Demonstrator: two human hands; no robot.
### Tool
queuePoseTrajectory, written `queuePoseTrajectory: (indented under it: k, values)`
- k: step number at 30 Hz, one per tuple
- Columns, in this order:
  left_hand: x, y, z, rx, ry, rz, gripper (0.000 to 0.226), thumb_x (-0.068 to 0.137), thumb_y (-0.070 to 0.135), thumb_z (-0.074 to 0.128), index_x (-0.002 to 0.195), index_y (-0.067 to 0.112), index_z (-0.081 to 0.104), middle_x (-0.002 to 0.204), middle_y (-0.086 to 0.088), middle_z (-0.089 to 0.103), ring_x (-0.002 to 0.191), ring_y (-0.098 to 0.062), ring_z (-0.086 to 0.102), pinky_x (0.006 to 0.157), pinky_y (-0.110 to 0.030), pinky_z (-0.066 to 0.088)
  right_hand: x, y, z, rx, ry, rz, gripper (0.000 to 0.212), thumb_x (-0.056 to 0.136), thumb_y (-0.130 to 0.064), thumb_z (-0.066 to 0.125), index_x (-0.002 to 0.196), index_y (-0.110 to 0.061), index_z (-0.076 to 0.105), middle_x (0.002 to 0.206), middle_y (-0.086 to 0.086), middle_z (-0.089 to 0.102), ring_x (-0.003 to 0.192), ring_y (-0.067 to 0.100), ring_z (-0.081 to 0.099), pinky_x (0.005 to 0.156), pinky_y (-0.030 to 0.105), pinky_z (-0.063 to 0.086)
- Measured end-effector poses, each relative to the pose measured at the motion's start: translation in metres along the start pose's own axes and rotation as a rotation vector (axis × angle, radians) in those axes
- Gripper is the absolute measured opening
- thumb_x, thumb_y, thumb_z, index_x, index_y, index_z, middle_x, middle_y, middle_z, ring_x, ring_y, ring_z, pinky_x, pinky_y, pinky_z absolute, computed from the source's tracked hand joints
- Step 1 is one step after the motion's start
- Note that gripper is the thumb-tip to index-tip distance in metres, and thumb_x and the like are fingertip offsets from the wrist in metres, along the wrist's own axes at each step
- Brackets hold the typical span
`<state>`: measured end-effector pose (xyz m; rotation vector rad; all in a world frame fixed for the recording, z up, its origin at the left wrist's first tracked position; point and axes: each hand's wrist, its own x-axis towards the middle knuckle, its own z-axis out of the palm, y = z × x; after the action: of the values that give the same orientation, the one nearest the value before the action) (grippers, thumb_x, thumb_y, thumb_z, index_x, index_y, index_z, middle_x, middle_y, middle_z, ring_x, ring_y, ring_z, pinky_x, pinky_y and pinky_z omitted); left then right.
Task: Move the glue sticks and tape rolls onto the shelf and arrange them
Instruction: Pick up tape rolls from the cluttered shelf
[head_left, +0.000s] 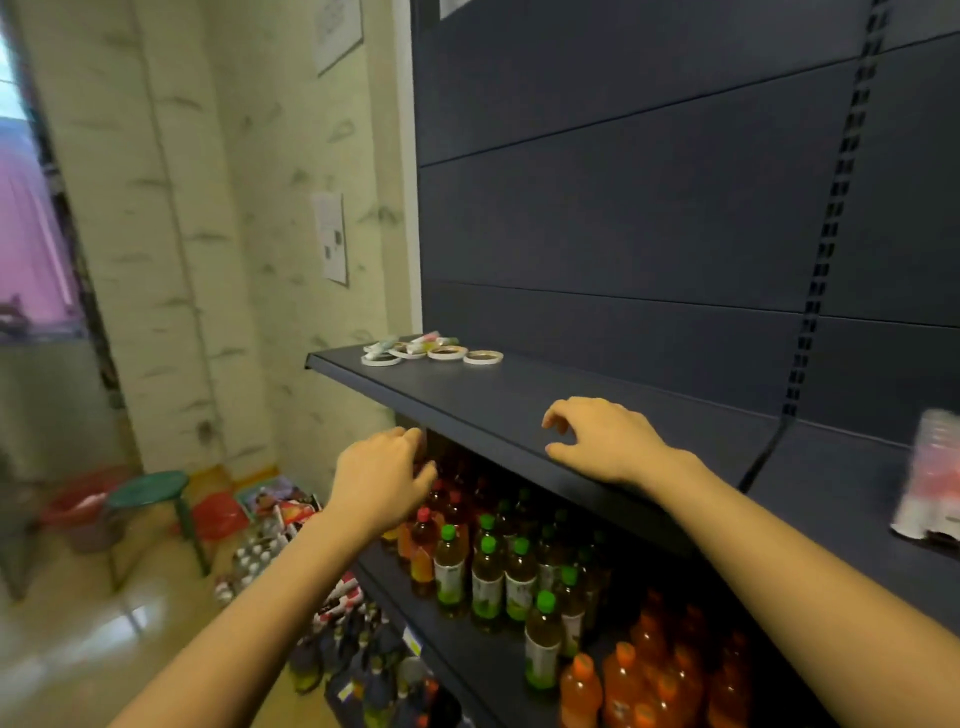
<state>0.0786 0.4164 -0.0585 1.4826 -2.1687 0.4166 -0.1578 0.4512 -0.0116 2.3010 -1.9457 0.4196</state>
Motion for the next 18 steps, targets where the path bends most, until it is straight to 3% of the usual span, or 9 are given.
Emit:
queuePoseTrajectory:
  k: [11,18]
  values:
    - [0.099,-0.100,0.056,-0.053,0.029,-0.086,0.029,0.090,0.041,0.045,0.098,0.016,0.059,0.099,0.001,0.066,0.094,-0.021,0.061,0.072,-0.033,0.049,0.177,-0.031,0.051,-0.026,-0.032,0.024,0.033,0.090,-0.037,0.050,0.122,-0.029,0.054,0.123,-0.004,0.057,0.109,0.020,0.055,0.083,0.033,0.043]
    - [0.187,-0.144,0.094,-0.080,-0.012,-0.061,0.028,0.091,0.043,0.044,0.094,0.020,0.060,0.097,0.001,0.067,0.087,-0.018,0.061,0.068,-0.028,0.046,0.290,-0.004,0.067,-0.072,-0.045,0.224,0.024,0.091,-0.035,0.051,0.111,-0.025,0.060,0.117,0.002,0.060,0.104,0.024,0.058,0.080,0.033,0.043]
